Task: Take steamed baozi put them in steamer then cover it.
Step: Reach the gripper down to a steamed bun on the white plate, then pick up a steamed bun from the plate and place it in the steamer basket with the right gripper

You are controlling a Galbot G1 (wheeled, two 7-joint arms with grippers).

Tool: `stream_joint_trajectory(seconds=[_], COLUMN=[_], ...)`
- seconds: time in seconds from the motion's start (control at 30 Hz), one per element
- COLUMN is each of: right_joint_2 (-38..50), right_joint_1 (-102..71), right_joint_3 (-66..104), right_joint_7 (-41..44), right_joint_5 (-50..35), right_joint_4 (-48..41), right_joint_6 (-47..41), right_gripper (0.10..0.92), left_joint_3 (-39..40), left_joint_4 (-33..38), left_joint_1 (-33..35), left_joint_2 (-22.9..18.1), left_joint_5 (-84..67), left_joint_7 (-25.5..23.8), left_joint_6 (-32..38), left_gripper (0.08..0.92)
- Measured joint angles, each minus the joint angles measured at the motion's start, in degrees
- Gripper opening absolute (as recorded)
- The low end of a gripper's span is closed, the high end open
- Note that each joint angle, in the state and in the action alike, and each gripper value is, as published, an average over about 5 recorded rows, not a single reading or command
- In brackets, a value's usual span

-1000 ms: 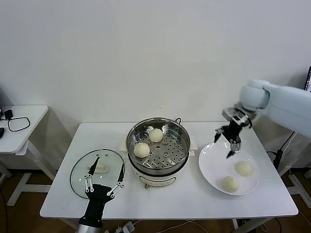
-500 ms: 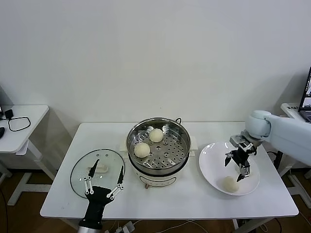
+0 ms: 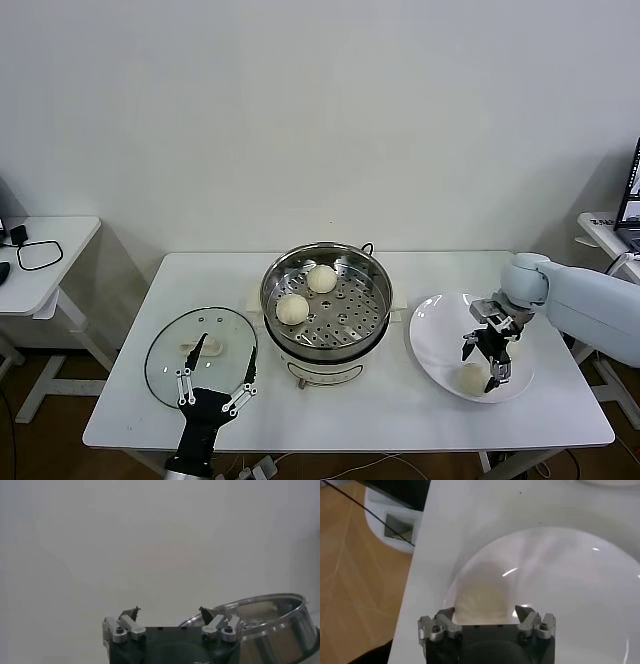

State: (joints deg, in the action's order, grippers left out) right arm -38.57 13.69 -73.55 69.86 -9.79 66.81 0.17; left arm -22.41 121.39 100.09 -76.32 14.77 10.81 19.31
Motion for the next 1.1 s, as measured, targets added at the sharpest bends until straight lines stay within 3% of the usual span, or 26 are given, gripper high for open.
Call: stream_joint_trajectory(seconds=[0.27, 0.4, 0.77, 1.1], right_joint_2=[0.50, 0.86, -0.38, -7.06], right_joint_1=[-0.38, 0.52, 11.82, 24.88], right_joint_3=[0.37, 0.10, -1.28, -1.37], right_joint_7=[-0.12, -0.08, 2.36, 2.35], right_joint_5=[0.11, 0.23, 1.08, 0.89], right_joint_4=[0.26, 0.99, 4.76, 10.50], right_joint_6=[-0.01, 0.18, 5.16, 14.21], right_gripper=[0.674, 0.641, 0.628, 0.628], left_joint_3=[-0.01, -0.07, -0.48, -0.23], left_joint_4=[-0.02, -0.05, 0.74, 1.54], left_joint_1=[-0.08, -0.10, 0.35, 0.81], left_joint_2=[0.02, 0.11, 0.49, 0.41], left_joint_5=[-0.08, -0.16, -0.26, -0.23], left_joint_7=[0.01, 0.02, 0.06, 0.07], left_joint_6=[0.08, 0.23, 0.41, 0.38], left_gripper=[0.823, 0.823, 0.823, 0.823])
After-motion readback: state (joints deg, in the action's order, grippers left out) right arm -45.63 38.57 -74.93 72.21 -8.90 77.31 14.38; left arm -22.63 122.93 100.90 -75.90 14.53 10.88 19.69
